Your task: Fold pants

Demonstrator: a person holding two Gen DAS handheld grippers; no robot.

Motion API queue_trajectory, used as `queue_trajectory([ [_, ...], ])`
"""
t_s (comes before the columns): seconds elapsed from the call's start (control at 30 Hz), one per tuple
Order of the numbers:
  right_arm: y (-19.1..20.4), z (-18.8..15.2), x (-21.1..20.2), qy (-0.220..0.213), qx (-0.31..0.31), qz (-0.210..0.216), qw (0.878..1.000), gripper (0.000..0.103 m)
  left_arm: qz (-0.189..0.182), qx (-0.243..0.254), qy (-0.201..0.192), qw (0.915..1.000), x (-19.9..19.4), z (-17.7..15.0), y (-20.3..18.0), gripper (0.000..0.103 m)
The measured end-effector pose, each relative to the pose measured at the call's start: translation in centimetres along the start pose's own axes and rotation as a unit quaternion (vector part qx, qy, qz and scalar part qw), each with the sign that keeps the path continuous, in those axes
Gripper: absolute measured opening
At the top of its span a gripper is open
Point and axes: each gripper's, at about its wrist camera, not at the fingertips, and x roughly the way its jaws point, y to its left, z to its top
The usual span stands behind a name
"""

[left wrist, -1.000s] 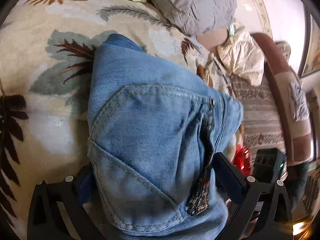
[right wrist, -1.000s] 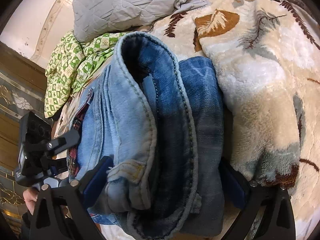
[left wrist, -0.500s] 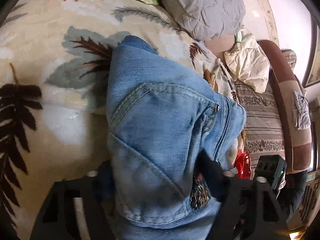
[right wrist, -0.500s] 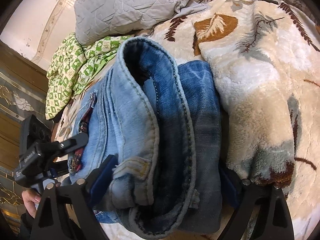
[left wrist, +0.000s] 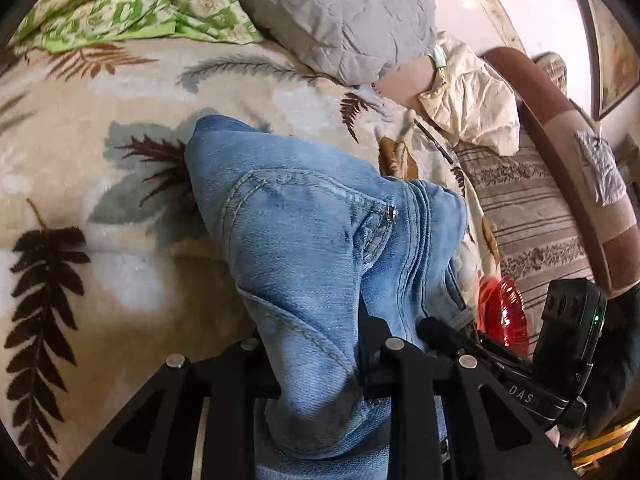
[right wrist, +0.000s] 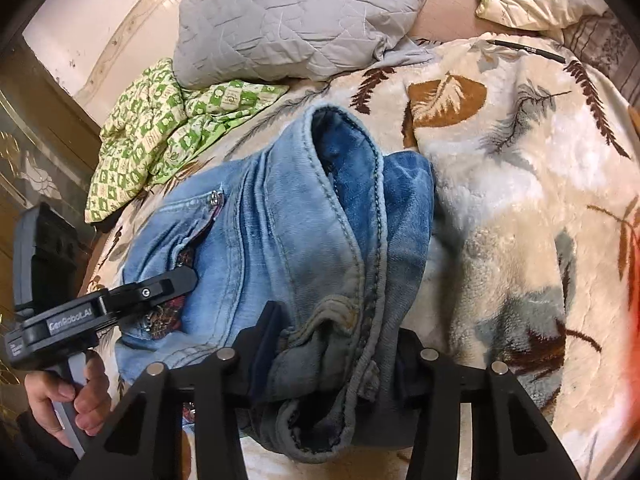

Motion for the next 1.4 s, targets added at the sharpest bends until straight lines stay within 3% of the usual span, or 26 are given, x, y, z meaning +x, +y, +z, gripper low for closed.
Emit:
queue_trajectory([
  [0.13,0.2,0.2,-0.2,-0.001,0.001,-0.002,1.000,0.048,-0.001,0.003,-0.004,1.0000,-0.3,0.1,-0.4,0.026],
  [0.43,2.9,1.6,-3.9,-0.045,-0.017,-0.009,0.999,0.044,-0.031,0.036,-0.058,0.9972,-4.7,1.6,-3.0,0.024],
  [0.63,6.5,2.9,-4.9,-0.066,-0.036,-0.002,0.997,0.044,-0.027,0.037,-0.085,0.9954,-8.4,2.8,-1.3,0.024],
  [0.83,10.6,2.4,-1.4,-0.055,-0.048,-0.001,0.997,0.044,0.000,0.009,-0.075,0.9971,-8.9,2.7,3.4,0.024],
  [1.0,10.3,0.4,4.5,-0.003,-0.035,-0.017,0.999,0.044,0.017,-0.030,-0.028,0.9990,-4.6,1.0,8.6,0.026],
  [1.1,9.8,-0.3,5.6,-0.006,-0.034,-0.018,0.999,0.044,0.001,-0.043,-0.037,0.9984,-4.2,0.6,9.3,0.028],
  [1.23,9.9,-0.3,5.8,-0.003,-0.039,-0.023,0.999,0.044,0.014,-0.033,-0.032,0.9989,-4.2,0.7,8.8,0.029],
  [1.3,10.0,-0.3,5.8,-0.004,-0.038,-0.024,0.999,0.046,0.015,-0.038,-0.032,0.9987,-4.3,0.8,8.7,0.031],
  [1.37,10.0,-0.3,5.6,-0.004,-0.036,-0.024,0.999,0.053,0.033,-0.036,-0.040,0.9980,-4.7,0.7,8.3,0.047],
  [1.4,9.8,-0.3,5.4,-0.003,-0.030,-0.022,0.999,0.062,0.044,-0.035,-0.047,0.9973,-5.0,0.7,8.2,0.054],
])
